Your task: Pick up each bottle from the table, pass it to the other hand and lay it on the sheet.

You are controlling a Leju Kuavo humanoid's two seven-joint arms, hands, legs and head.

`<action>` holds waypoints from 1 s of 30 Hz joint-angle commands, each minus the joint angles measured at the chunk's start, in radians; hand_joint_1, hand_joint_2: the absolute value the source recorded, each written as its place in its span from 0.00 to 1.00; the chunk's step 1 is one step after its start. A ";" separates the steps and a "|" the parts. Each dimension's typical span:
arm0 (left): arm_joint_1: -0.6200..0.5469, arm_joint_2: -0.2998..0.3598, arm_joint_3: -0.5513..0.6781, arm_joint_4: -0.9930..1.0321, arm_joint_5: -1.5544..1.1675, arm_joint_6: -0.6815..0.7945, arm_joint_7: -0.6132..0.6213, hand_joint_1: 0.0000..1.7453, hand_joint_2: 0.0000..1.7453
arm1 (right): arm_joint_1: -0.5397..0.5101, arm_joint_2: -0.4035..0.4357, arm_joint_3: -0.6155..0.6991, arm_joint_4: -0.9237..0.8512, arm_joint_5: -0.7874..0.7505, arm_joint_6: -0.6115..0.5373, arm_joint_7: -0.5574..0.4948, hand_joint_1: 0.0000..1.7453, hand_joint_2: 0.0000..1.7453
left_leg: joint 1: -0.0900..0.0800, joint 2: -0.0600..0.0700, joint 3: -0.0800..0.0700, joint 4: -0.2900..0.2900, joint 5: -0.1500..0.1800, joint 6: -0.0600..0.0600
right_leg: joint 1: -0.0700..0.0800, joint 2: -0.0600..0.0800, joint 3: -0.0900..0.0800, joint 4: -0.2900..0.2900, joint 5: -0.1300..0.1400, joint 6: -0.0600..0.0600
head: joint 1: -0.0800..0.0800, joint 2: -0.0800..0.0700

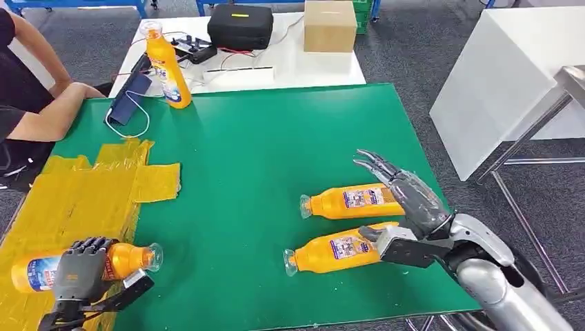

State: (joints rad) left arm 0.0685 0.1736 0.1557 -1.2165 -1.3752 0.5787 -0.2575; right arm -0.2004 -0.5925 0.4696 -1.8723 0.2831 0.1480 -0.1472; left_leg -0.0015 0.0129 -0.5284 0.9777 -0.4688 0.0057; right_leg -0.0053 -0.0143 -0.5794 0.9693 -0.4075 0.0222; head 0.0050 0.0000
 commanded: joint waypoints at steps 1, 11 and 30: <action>-0.018 0.012 -0.050 0.099 0.001 -0.014 0.004 1.00 1.00 | -0.006 -0.026 -0.016 -0.018 0.001 0.009 0.001 0.00 1.00 | 0.000 -0.001 0.002 -0.001 0.000 -0.001 | 0.000 0.001 0.002 0.000 0.000 0.000 | 0.000 0.000; -0.073 0.048 -0.120 0.180 0.077 -0.132 0.002 0.00 1.00 | -0.055 -0.052 0.098 0.119 0.104 0.066 0.089 0.00 1.00 | 0.001 -0.001 0.004 -0.002 0.002 0.000 | 0.001 0.001 0.006 -0.002 0.002 0.000 | 0.000 0.000; -0.064 0.048 -0.091 0.073 0.372 -0.229 -0.145 0.00 1.00 | -0.089 0.022 0.240 0.315 0.189 0.052 0.124 0.00 1.00 | 0.001 -0.003 0.005 -0.001 0.004 0.003 | 0.001 -0.002 0.006 -0.001 0.001 0.001 | 0.000 0.000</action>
State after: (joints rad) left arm -0.0046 0.2266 0.0751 -1.1669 -1.0330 0.3616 -0.3922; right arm -0.2268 -0.6027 0.6348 -1.6636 0.4727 0.2041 -0.0275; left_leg -0.0018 0.0066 -0.5258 0.9773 -0.4634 0.0092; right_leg -0.0056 -0.0216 -0.5748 0.9698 -0.4062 0.0237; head 0.0050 0.0000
